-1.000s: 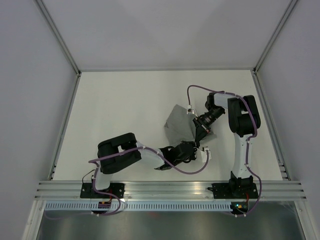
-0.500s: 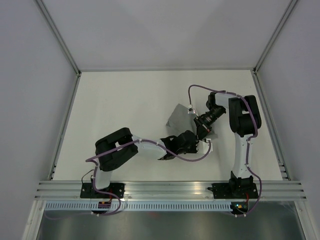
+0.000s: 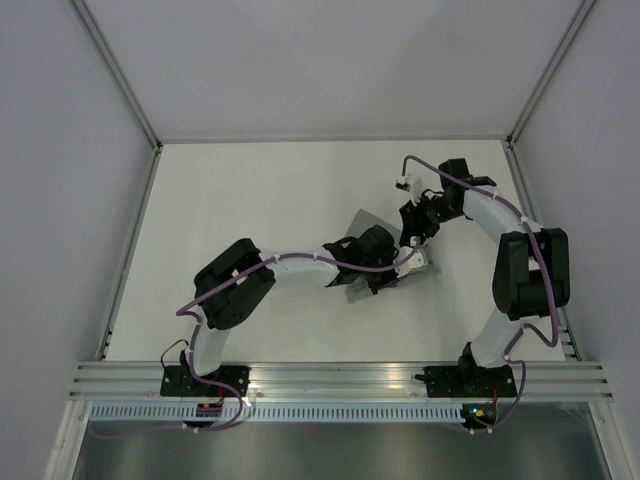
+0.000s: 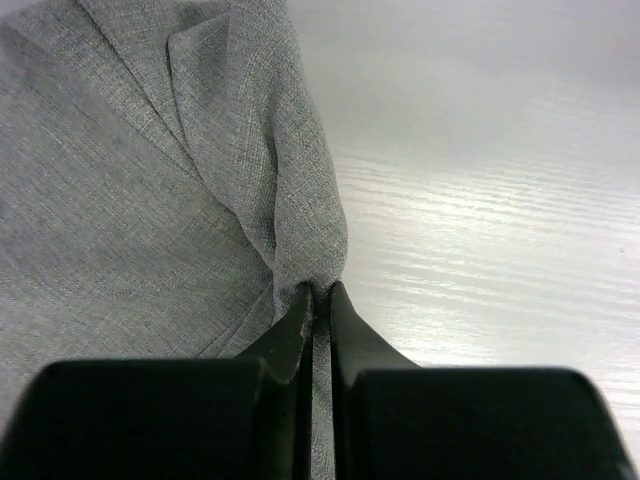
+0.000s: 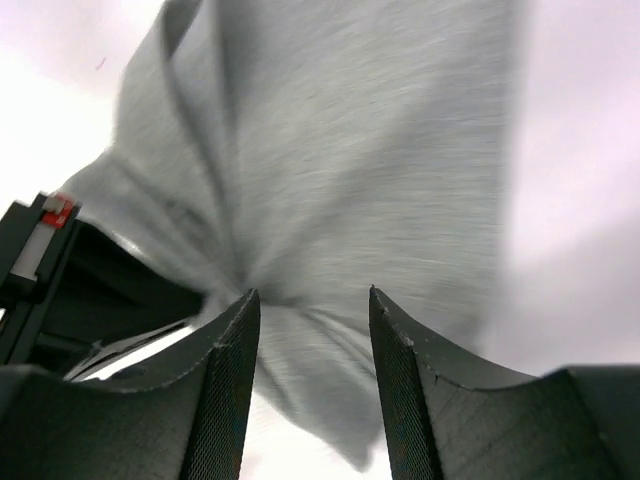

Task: Fold the napkin, place the utensils inside, and roll it up
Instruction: Roll the napkin with the utensil

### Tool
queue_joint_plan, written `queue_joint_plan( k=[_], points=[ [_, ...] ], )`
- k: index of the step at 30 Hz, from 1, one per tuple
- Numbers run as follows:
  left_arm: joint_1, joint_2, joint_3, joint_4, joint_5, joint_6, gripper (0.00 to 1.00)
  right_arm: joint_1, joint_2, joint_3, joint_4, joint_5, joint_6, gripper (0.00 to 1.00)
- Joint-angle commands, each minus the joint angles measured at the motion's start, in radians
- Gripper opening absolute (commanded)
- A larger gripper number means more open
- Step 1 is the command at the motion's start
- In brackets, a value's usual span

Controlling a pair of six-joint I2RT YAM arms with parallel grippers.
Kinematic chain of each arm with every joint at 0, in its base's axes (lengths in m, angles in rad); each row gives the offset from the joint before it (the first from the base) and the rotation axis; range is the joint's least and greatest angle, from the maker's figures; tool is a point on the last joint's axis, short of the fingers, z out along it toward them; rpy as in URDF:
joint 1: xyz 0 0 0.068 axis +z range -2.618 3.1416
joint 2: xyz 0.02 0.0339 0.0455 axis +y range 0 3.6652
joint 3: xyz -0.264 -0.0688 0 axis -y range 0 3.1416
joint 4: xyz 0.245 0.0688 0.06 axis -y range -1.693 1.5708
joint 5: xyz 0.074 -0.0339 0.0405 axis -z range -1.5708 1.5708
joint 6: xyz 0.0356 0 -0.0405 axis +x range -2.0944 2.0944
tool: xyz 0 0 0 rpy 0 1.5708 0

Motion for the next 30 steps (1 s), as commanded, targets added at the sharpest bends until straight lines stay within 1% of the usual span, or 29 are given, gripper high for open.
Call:
queue_joint_plan(
  k=[1, 3, 4, 8, 9, 11, 12, 14, 15, 17, 19, 20, 21, 22, 23, 24, 25, 30],
  points=[
    [0.019, 0.065, 0.043, -0.199, 0.165, -0.171, 0.02, -0.072, -0.085, -0.043, 0.238, 0.072, 0.138, 0.53],
    [0.05, 0.091, 0.064, -0.239, 0.216, -0.215, 0.02, -0.095, -0.14, -0.08, 0.265, 0.061, 0.145, 0.53],
    [0.064, 0.102, 0.085, -0.253, 0.239, -0.228, 0.02, -0.132, -0.161, -0.118, 0.297, 0.066, 0.145, 0.53],
    [0.105, 0.154, 0.153, -0.352, 0.322, -0.284, 0.02, -0.164, -0.298, -0.252, 0.399, 0.092, 0.116, 0.55],
    [0.114, 0.166, 0.165, -0.366, 0.342, -0.305, 0.02, -0.166, -0.347, -0.275, 0.4, 0.08, 0.066, 0.55],
    [0.136, 0.197, 0.199, -0.402, 0.375, -0.311, 0.02, -0.166, -0.393, -0.339, 0.397, 0.065, 0.03, 0.55],
    [0.143, 0.206, 0.207, -0.425, 0.391, -0.346, 0.02, -0.166, -0.436, -0.358, 0.382, 0.043, -0.035, 0.55],
    [0.16, 0.226, 0.227, -0.446, 0.414, -0.362, 0.02, -0.163, -0.482, -0.416, 0.376, 0.026, -0.063, 0.55],
    [0.166, 0.237, 0.242, -0.471, 0.438, -0.374, 0.02, -0.155, -0.525, -0.431, 0.355, 0.02, -0.121, 0.56],
    [0.182, 0.258, 0.256, -0.491, 0.452, -0.387, 0.02, -0.144, -0.571, -0.493, 0.353, 0.014, -0.16, 0.56],
    [0.193, 0.27, 0.277, -0.515, 0.486, -0.408, 0.02, -0.111, -0.637, -0.563, 0.353, 0.028, -0.221, 0.57],
    [0.2, 0.283, 0.283, -0.523, 0.491, -0.413, 0.02, -0.068, -0.661, -0.591, 0.362, 0.058, -0.234, 0.57],
    [0.203, 0.29, 0.3, -0.532, 0.503, -0.416, 0.02, -0.016, -0.712, -0.623, 0.397, 0.081, -0.247, 0.57],
    [0.211, 0.298, 0.306, -0.552, 0.513, -0.422, 0.02, 0.015, -0.739, -0.688, 0.422, 0.109, -0.255, 0.59],
    [0.214, 0.309, 0.311, -0.557, 0.517, -0.428, 0.02, 0.044, -0.766, -0.721, 0.449, 0.164, -0.257, 0.6],
    [0.216, 0.315, 0.319, -0.563, 0.526, -0.434, 0.02, 0.096, -0.808, -0.75, 0.494, 0.179, -0.263, 0.6],
    [0.222, 0.318, 0.32, -0.566, 0.538, -0.442, 0.02, 0.116, -0.822, -0.791, 0.5, 0.186, -0.272, 0.62],
    [0.231, 0.35, 0.345, -0.598, 0.56, -0.463, 0.02, 0.213, -0.832, -0.842, 0.554, 0.259, -0.3, 0.62]
  ],
)
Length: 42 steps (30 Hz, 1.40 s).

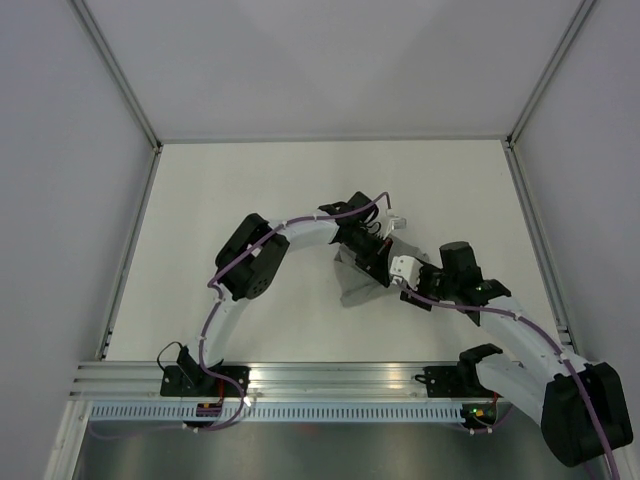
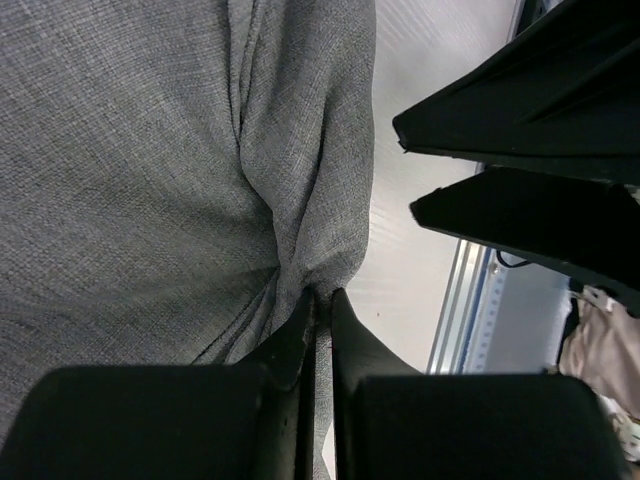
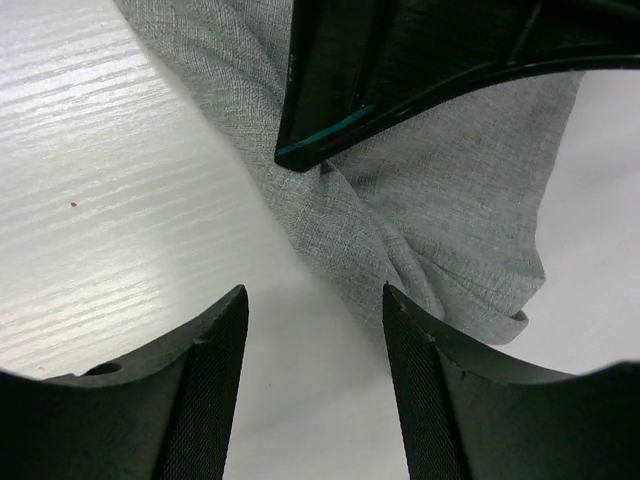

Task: Fold the napkin, place the utensils inside, and roll it up
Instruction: Roll the napkin with the utensil

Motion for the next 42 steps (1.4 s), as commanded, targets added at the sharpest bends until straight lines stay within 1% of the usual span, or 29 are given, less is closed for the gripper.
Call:
queue_joint_plan(
  k=[1, 6, 11, 15, 18, 19, 20, 21, 22, 23, 24, 25, 26, 27, 29, 30, 31, 32, 33, 34, 35, 36, 37, 38, 39, 40, 41, 42],
  points=[
    [-0.001, 0.084, -0.014, -0.183, -0.044, -0.052, 0.02, 0.054, -0.005, -0.033, 0.128, 0.083, -0.051, 0.62],
    [-0.001, 0.093, -0.005, -0.193, -0.034, -0.069, 0.02, 0.129, -0.008, -0.059, 0.163, 0.132, -0.068, 0.63],
    [0.005, 0.11, 0.009, -0.206, -0.022, -0.081, 0.02, 0.213, 0.053, -0.071, 0.214, 0.194, -0.066, 0.63],
    [0.017, 0.118, 0.006, -0.208, -0.022, -0.11, 0.02, 0.276, 0.081, -0.079, 0.24, 0.229, -0.056, 0.6],
    [0.031, 0.115, -0.002, -0.197, -0.028, -0.159, 0.04, 0.284, 0.104, -0.079, 0.241, 0.246, -0.056, 0.5],
    [0.035, 0.11, -0.01, -0.168, -0.028, -0.177, 0.04, 0.282, 0.109, -0.078, 0.241, 0.249, -0.056, 0.37],
    [0.037, 0.099, -0.02, -0.144, -0.027, -0.215, 0.06, 0.282, 0.115, -0.079, 0.241, 0.252, -0.052, 0.31],
    [0.039, 0.075, -0.049, -0.115, -0.028, -0.239, 0.1, 0.282, 0.118, -0.079, 0.241, 0.252, -0.049, 0.26],
    [0.042, 0.058, -0.068, -0.084, -0.034, -0.265, 0.1, 0.284, 0.118, -0.079, 0.238, 0.253, -0.049, 0.16],
    [0.045, 0.043, -0.088, -0.003, -0.033, -0.324, 0.1, 0.284, 0.126, -0.079, 0.241, 0.255, -0.048, 0.13],
    [0.048, 0.003, -0.137, 0.039, -0.046, -0.36, 0.15, 0.284, 0.13, -0.078, 0.24, 0.258, -0.043, 0.11],
    [0.058, -0.022, -0.166, 0.091, -0.065, -0.398, 0.16, 0.281, 0.135, -0.076, 0.238, 0.258, -0.043, 0.09],
    [0.068, -0.049, -0.203, 0.21, -0.074, -0.479, 0.17, 0.281, 0.146, -0.071, 0.232, 0.257, -0.045, 0.07],
    [0.077, -0.081, -0.284, 0.287, -0.094, -0.522, 0.18, 0.276, 0.15, -0.068, 0.226, 0.255, -0.045, 0.04],
    [0.103, -0.175, -0.361, 0.402, -0.126, -0.628, 0.22, 0.269, 0.165, -0.052, 0.212, 0.232, -0.048, 0.02],
    [0.117, -0.204, -0.423, 0.509, -0.166, -0.65, 0.25, 0.253, 0.176, -0.029, 0.189, 0.211, -0.057, 0.02],
    [0.12, -0.262, -0.448, 0.534, -0.192, -0.664, 0.27, 0.247, 0.191, -0.013, 0.171, 0.2, -0.062, 0.01],
    [0.124, -0.288, -0.468, 0.563, -0.215, -0.679, 0.29, 0.239, 0.227, 0.007, 0.153, 0.185, -0.068, 0.01],
    [0.124, -0.315, -0.506, 0.597, -0.273, -0.681, 0.29, 0.223, 0.248, 0.048, 0.11, 0.166, -0.086, 0.01],
    [0.124, -0.376, -0.527, 0.616, -0.31, -0.681, 0.3, 0.21, 0.27, 0.069, 0.087, 0.131, -0.097, 0.01],
    [0.126, -0.405, -0.548, 0.64, -0.339, -0.687, 0.3, 0.198, 0.318, 0.092, 0.064, 0.111, -0.108, 0.0],
    [0.126, -0.442, -0.6, 0.686, -0.417, -0.69, 0.31, 0.172, 0.345, 0.14, 0.018, 0.093, -0.118, 0.01],
    [0.127, -0.479, -0.634, 0.714, -0.462, -0.69, 0.31, 0.155, 0.372, 0.166, -0.008, 0.076, -0.143, 0.01],
    [0.128, -0.561, -0.709, 0.749, -0.506, -0.687, 0.31, 0.141, 0.426, 0.192, -0.035, 0.039, -0.154, 0.0],
    [0.126, -0.601, -0.749, 0.827, -0.593, -0.684, 0.31, 0.114, 0.452, 0.241, -0.088, 0.025, -0.166, 0.0],
    [0.127, -0.641, -0.789, 0.858, -0.641, -0.676, 0.32, 0.1, 0.478, 0.266, -0.114, 0.01, -0.19, 0.01],
    [0.124, -0.731, -0.871, 0.895, -0.693, -0.658, 0.32, 0.091, 0.527, 0.29, -0.162, -0.012, -0.2, 0.0],
    [0.12, -0.772, -0.919, 0.933, -0.803, -0.65, 0.34, 0.072, 0.55, 0.33, -0.183, -0.023, -0.209, 0.0]
  ],
)
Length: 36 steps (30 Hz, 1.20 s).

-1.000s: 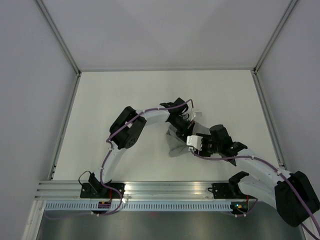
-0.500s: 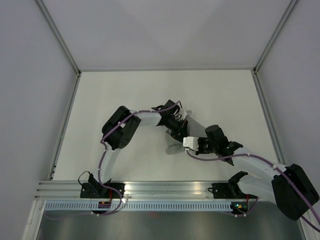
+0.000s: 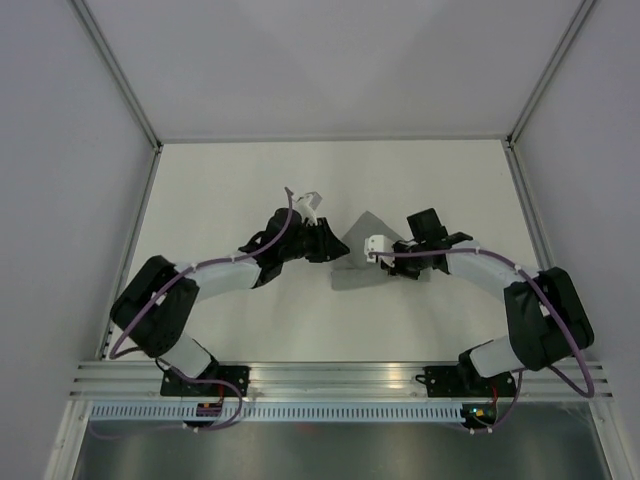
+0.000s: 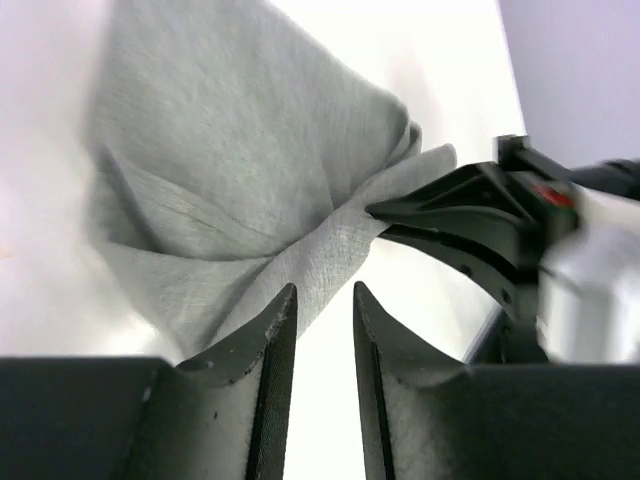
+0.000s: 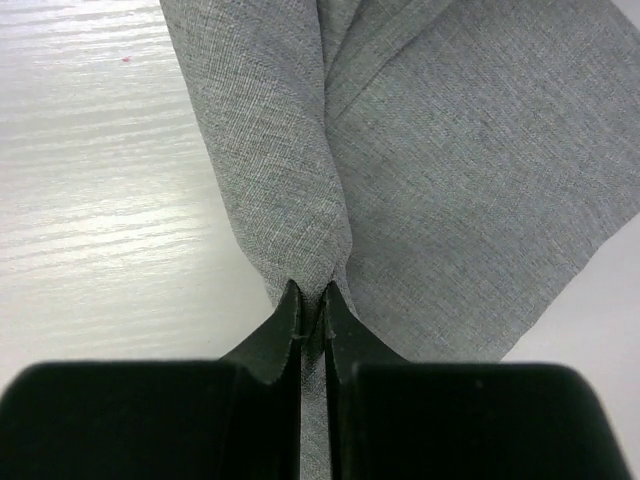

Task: Fold the napkin, place the utensils inside, and roll it up
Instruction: Roll the napkin with the utensil

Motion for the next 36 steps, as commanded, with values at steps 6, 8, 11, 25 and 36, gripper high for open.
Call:
queue_joint_plan(
  k=[6, 8, 11, 25, 36],
  points=[
    [-0.13, -0.41, -0.333, 0.394, -0.654, 0.204, 0.35, -0.076, 0.245, 0.204, -0.347, -0.116, -0.121, 0.0],
    [-0.178, -0.43, -0.331, 0.419, -0.709, 0.36, 0.36, -0.087, 0.297, 0.253, -0.391, -0.124, -0.129, 0.0],
    [-0.3, -0.403, -0.29, 0.41, -0.775, 0.605, 0.37, -0.094, 0.354, 0.293, -0.442, -0.133, -0.133, 0.01],
    [-0.626, 0.029, -0.163, 0.465, -0.772, 1.357, 0.47, -0.124, 0.497, 0.436, -0.56, -0.162, -0.133, 0.01],
    [-0.554, 0.254, 0.0, 0.296, -0.665, 1.376, 0.51, -0.128, 0.514, 0.45, -0.563, -0.15, -0.118, 0.0]
  ],
)
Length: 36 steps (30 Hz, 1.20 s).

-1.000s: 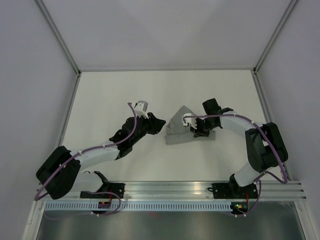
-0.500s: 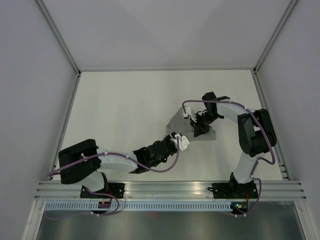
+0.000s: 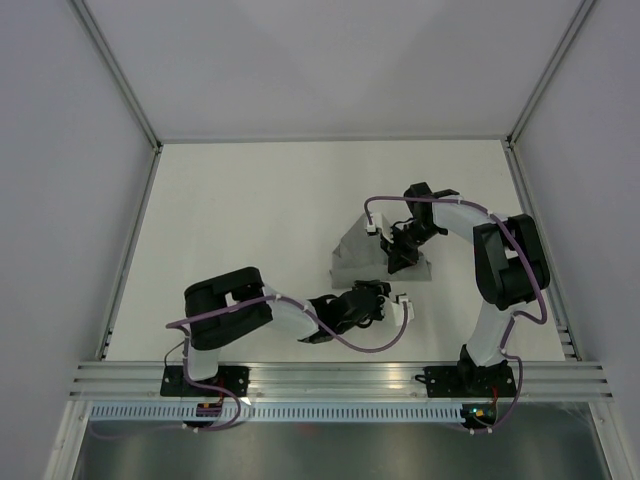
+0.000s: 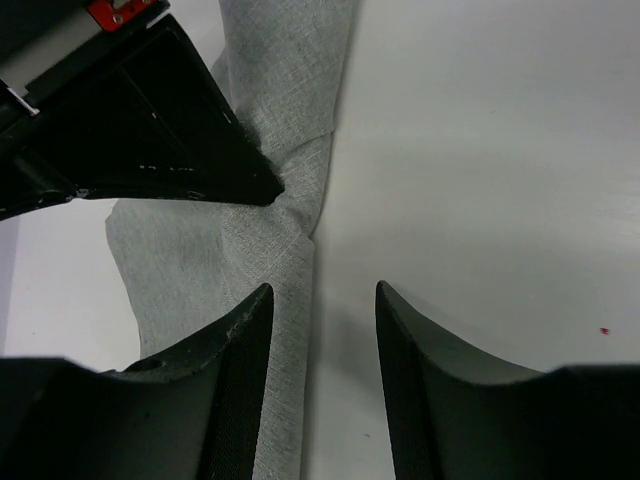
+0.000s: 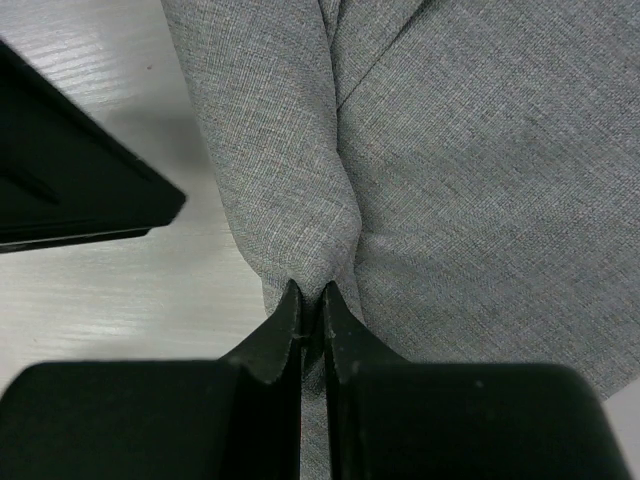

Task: Fold the napkin, place the utensils inside, and roll it up
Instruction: Roll the napkin with the utensil

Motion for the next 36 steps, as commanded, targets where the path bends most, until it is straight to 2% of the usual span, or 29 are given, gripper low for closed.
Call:
queue_joint_plan(
  k=[1, 8, 15, 21, 22, 24, 25, 28, 29, 31, 36],
  points=[
    [0.043, 0.03, 0.071, -0.072, 0.039, 0.045, 0.51, 0.0, 0.062, -0.028, -0.054, 0.057, -0.02, 0.01],
    [0.086, 0.045, 0.078, -0.151, 0.052, 0.04, 0.5, -0.003, 0.064, -0.023, -0.052, 0.055, -0.018, 0.0],
    [0.107, 0.068, 0.088, -0.238, 0.061, 0.045, 0.45, -0.005, 0.067, -0.017, -0.06, 0.05, -0.026, 0.0],
    [0.153, 0.062, 0.151, -0.413, 0.136, 0.025, 0.27, -0.012, 0.068, -0.014, -0.058, 0.061, -0.032, 0.01],
    [0.158, 0.06, 0.163, -0.465, 0.162, 0.019, 0.2, -0.015, 0.067, -0.011, -0.054, 0.06, -0.032, 0.01],
    [0.173, 0.051, 0.194, -0.519, 0.203, 0.0, 0.15, -0.018, 0.061, -0.007, -0.048, 0.061, -0.025, 0.01],
    [0.179, 0.053, 0.211, -0.549, 0.23, -0.006, 0.11, -0.024, 0.058, 0.0, -0.039, 0.061, -0.02, 0.03],
    [0.187, 0.051, 0.246, -0.639, 0.311, -0.032, 0.02, -0.038, 0.026, 0.004, -0.002, 0.057, 0.012, 0.18],
    [0.19, 0.054, 0.26, -0.699, 0.344, -0.041, 0.02, -0.044, 0.012, 0.004, 0.013, 0.055, 0.027, 0.31],
    [0.192, 0.07, 0.289, -0.738, 0.389, -0.07, 0.02, -0.063, -0.034, 0.007, 0.05, 0.037, 0.067, 0.4],
    [0.192, 0.094, 0.32, -0.818, 0.443, -0.136, 0.02, -0.139, -0.142, 0.023, 0.119, -0.012, 0.181, 0.5]
  ],
)
